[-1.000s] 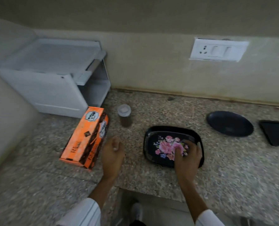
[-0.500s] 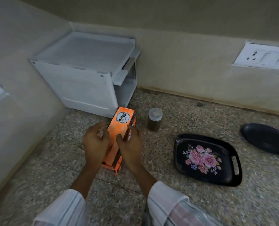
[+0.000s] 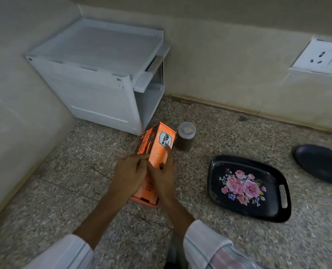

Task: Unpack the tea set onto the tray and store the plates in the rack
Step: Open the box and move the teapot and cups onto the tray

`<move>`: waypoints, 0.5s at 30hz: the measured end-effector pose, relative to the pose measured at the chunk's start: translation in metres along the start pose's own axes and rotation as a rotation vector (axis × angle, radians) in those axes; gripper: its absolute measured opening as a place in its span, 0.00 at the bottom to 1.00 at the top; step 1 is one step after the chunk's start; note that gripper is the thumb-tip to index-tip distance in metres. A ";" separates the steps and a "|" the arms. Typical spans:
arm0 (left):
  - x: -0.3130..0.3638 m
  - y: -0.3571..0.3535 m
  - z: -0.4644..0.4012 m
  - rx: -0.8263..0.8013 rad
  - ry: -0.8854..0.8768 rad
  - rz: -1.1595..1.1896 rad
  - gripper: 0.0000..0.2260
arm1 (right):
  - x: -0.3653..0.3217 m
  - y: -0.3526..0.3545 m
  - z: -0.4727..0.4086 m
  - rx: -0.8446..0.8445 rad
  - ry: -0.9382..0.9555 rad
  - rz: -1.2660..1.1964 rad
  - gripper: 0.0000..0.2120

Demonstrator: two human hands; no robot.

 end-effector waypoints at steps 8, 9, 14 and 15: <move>-0.024 -0.052 0.007 -0.028 -0.037 -0.113 0.23 | 0.038 0.021 0.012 -0.101 -0.186 -0.197 0.29; -0.029 -0.060 0.005 -0.021 -0.025 -0.135 0.23 | 0.038 0.025 0.010 -0.095 -0.175 -0.176 0.28; -0.032 -0.081 0.005 0.011 -0.021 -0.293 0.21 | 0.028 0.028 0.003 -0.164 -0.043 0.051 0.25; -0.033 -0.083 0.006 0.014 -0.005 -0.313 0.21 | 0.025 0.029 0.000 -0.157 -0.014 0.129 0.25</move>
Point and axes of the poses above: each hand's wrist, its own z-axis away from the middle knuckle, its own y-axis out of the back of the hand, x = y × z, the point moved 10 cm from there along -z, towards the middle knuckle, and after that the axes turned 12 degrees about -z, right-handed, at the moved point
